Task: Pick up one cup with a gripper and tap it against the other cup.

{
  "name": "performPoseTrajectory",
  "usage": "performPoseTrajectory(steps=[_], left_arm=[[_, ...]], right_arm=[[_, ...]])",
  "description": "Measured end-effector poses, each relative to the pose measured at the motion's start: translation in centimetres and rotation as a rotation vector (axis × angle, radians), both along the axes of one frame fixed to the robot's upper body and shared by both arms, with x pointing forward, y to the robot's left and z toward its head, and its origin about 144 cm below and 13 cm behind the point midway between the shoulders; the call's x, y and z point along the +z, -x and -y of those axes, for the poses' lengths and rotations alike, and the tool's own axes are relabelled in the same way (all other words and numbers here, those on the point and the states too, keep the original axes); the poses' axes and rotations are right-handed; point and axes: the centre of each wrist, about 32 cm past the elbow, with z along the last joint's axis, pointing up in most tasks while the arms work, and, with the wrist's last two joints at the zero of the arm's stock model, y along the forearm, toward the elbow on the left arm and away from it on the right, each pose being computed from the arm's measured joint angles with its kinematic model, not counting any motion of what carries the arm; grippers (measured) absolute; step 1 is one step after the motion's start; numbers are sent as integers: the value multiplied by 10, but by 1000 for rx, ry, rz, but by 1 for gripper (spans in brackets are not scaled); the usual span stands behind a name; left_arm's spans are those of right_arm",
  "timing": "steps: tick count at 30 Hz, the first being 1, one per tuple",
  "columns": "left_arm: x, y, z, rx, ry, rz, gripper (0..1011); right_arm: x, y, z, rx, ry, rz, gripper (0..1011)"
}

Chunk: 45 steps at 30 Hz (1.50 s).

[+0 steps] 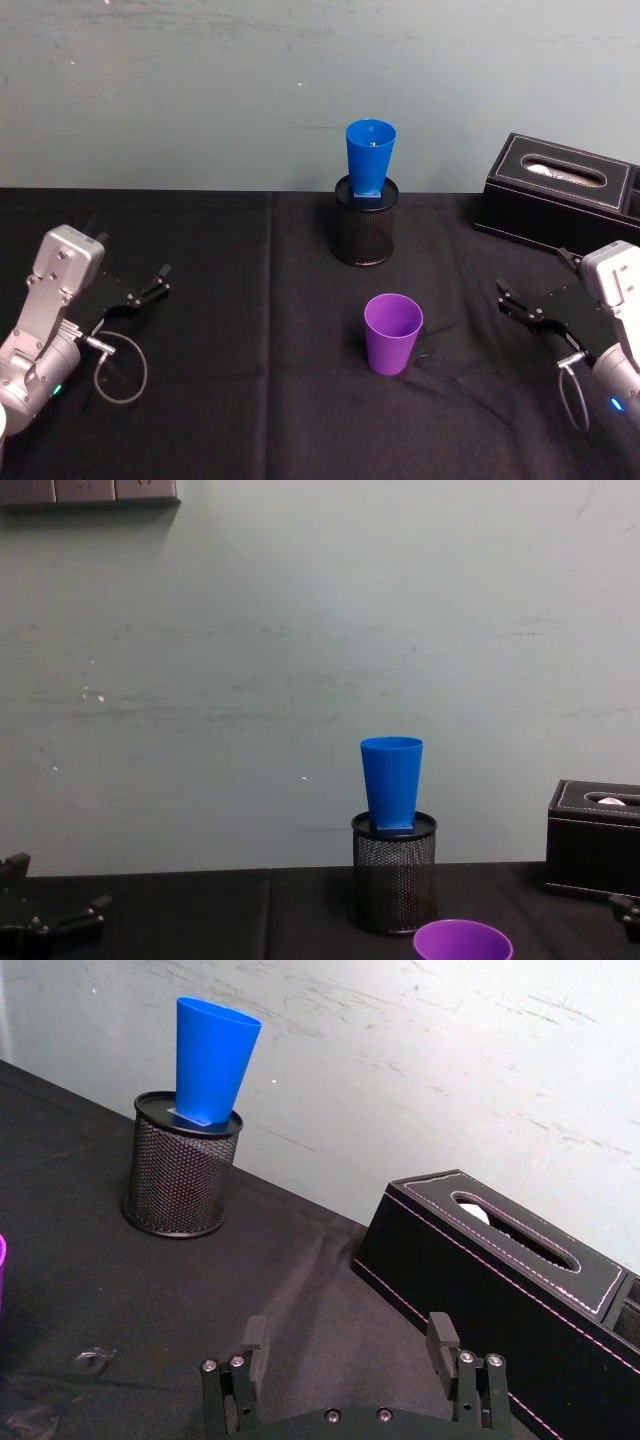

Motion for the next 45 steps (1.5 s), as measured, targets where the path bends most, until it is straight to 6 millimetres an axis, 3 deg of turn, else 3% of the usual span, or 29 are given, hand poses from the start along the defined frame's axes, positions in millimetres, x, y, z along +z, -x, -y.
performPoseTrajectory(steps=[28,38,45], left_arm=[[0,0,0,0,0,0,1011],[0,0,0,0,0,0,1011],[0,0,0,0,0,0,1011]], right_arm=[[0,0,0,0,0,0,1003],[13,-2,-1,72,-42,51,1003],[18,7,24,260,-104,12,1003]])
